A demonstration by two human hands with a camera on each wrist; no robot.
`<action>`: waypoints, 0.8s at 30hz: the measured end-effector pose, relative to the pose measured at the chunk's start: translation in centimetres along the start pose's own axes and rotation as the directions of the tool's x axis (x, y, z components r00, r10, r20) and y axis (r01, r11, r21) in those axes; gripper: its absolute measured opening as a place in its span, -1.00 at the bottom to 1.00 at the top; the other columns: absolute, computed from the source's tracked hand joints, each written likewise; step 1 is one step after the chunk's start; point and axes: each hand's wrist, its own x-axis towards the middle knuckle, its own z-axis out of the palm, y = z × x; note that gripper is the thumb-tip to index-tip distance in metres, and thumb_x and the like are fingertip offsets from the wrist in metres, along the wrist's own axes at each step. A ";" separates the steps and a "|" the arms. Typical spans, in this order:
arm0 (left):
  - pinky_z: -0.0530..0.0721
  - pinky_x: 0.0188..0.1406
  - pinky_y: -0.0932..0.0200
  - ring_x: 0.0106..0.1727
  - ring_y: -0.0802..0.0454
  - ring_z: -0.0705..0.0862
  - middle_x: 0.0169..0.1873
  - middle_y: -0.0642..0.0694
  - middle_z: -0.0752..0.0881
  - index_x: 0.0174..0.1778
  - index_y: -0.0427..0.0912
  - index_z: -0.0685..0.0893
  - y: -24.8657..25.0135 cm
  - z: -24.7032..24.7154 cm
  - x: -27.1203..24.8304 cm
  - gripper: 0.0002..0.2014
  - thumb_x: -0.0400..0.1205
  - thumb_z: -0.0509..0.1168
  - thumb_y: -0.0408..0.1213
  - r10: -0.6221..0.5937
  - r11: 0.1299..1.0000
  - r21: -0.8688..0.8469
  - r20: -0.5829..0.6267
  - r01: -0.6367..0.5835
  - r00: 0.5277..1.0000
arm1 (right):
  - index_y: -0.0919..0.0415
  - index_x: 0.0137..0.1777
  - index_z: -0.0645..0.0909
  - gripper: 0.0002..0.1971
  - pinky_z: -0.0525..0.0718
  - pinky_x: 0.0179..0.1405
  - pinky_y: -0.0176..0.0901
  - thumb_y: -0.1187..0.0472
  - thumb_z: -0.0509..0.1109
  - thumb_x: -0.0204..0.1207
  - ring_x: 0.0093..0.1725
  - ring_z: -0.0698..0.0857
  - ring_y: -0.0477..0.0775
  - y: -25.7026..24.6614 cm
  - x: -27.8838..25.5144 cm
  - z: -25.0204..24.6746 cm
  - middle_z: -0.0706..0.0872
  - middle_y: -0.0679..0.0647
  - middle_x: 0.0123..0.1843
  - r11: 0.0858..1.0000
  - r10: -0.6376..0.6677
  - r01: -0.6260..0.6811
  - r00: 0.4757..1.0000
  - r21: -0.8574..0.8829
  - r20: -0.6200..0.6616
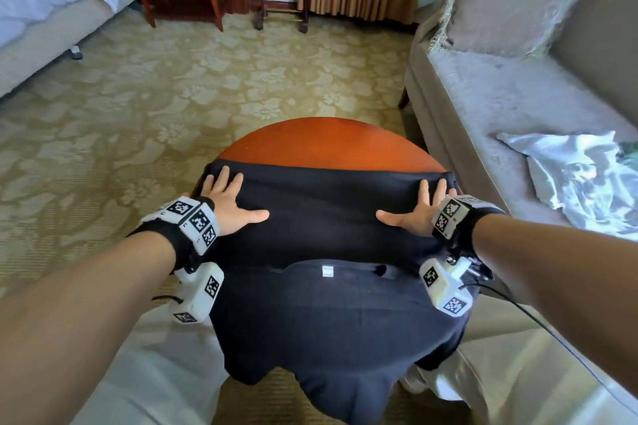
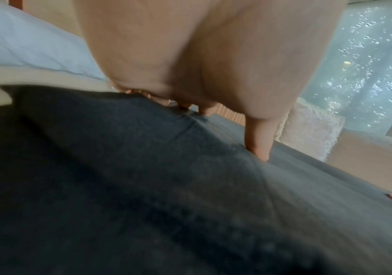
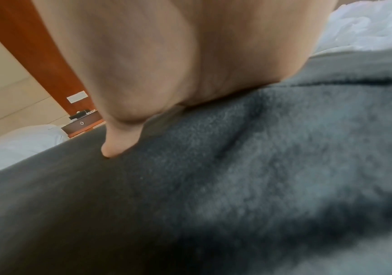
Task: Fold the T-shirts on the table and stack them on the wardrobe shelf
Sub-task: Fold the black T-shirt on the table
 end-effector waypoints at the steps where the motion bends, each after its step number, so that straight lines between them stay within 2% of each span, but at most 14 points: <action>1: -0.08 0.67 -0.26 0.69 -0.10 -0.35 0.68 0.06 -0.37 0.72 0.09 -0.20 0.1 -0.2 0.5 0.01 0.52 0.22 0.40 -0.001 1.000 -0.012 0.000 0.001 1.000 | 0.06 0.71 -0.31 0.36 -0.15 0.63 0.30 -0.76 0.06 0.07 0.68 -0.21 0.37 -0.2 0.6 -0.1 -0.31 0.24 0.71 1.000 -0.006 0.006 1.000 0.007 -0.006; 3: -0.09 0.67 -0.26 0.69 -0.11 -0.37 0.66 0.05 -0.41 0.71 0.09 -0.23 0.1 -0.5 1.5 0.05 0.49 0.23 0.43 -0.011 1.000 -0.016 0.004 0.011 1.000 | 0.05 0.71 -0.31 0.32 -0.16 0.63 0.29 -0.75 0.05 0.11 0.69 -0.22 0.36 -0.8 1.7 -0.4 -0.32 0.22 0.71 1.000 -0.014 0.014 1.000 0.006 -0.015; 7: -0.10 0.65 -0.32 0.66 -0.12 -0.44 0.63 0.06 -0.49 0.68 0.11 -0.33 0.2 -1.1 3.4 0.24 0.30 0.26 0.57 -0.017 1.000 0.017 0.029 0.016 0.999 | 0.07 0.71 -0.30 0.30 -0.11 0.65 0.29 -0.74 0.02 0.15 0.69 -0.19 0.36 -1.7 3.5 -1.4 -0.30 0.23 0.72 0.999 -0.035 0.035 0.998 -0.002 -0.044; 12: -0.17 0.62 -0.41 0.64 -0.17 -0.49 0.65 -0.01 -0.45 0.70 0.14 -0.26 2.1 -2.7 3.1 0.43 0.01 0.31 0.64 -0.030 0.999 0.011 0.032 0.030 0.999 | 0.03 0.71 -0.29 0.33 -0.10 0.64 0.35 -0.69 0.21 0.12 0.67 -0.24 0.40 -2.3 4.1 -2.8 -0.33 0.25 0.71 0.997 -0.042 0.043 0.999 0.060 -0.016; 15: -0.36 0.56 -0.42 0.64 -0.13 -0.50 0.65 -0.05 -0.45 0.70 0.17 -0.24 4.5 -3.1 0.6 0.30 0.18 0.29 0.62 0.014 0.989 0.144 0.005 -0.015 1.000 | -0.02 0.70 -0.33 0.38 -0.14 0.61 0.39 -0.66 0.32 0.06 0.66 -0.30 0.41 -3.0 2.6 -3.1 -0.38 0.23 0.70 0.992 -0.093 0.094 0.995 0.079 -0.022; 18: -0.38 0.56 -0.41 0.65 -0.11 -0.48 0.65 -0.08 -0.45 0.70 0.16 -0.24 6.6 -2.0 -2.2 0.27 0.23 0.30 0.59 0.070 0.977 0.203 0.020 -0.073 0.997 | -0.04 0.68 -0.40 0.38 -0.20 0.58 0.41 -0.65 0.33 0.07 0.65 -0.38 0.39 -3.5 -0.5 -2.4 -0.46 0.22 0.67 0.981 -0.192 0.193 0.981 0.015 -0.020; 21: -0.35 0.56 -0.43 0.65 -0.17 -0.47 0.64 -0.14 -0.47 0.70 0.10 -0.28 7.2 0.3 -4.7 0.27 0.27 0.31 0.56 0.042 0.965 0.256 0.037 -0.050 0.998 | -0.03 0.66 -0.44 0.29 -0.22 0.58 0.40 -0.54 0.36 0.24 0.63 -0.44 0.38 -3.3 -3.4 -0.5 -0.53 0.21 0.65 0.971 -0.237 0.238 0.971 -0.037 0.018; 24: -0.30 0.55 -0.45 0.66 -0.22 -0.44 0.64 -0.20 -0.46 0.71 0.05 -0.27 6.6 2.2 -6.8 0.23 0.32 0.23 0.58 -0.047 0.972 0.230 -0.010 0.048 0.999 | -0.02 0.69 -0.38 0.07 -0.22 0.60 0.35 -0.42 0.24 0.47 0.64 -0.42 0.35 -2.2 -5.3 2.1 -0.51 0.20 0.66 0.975 -0.221 0.221 0.975 -0.041 0.004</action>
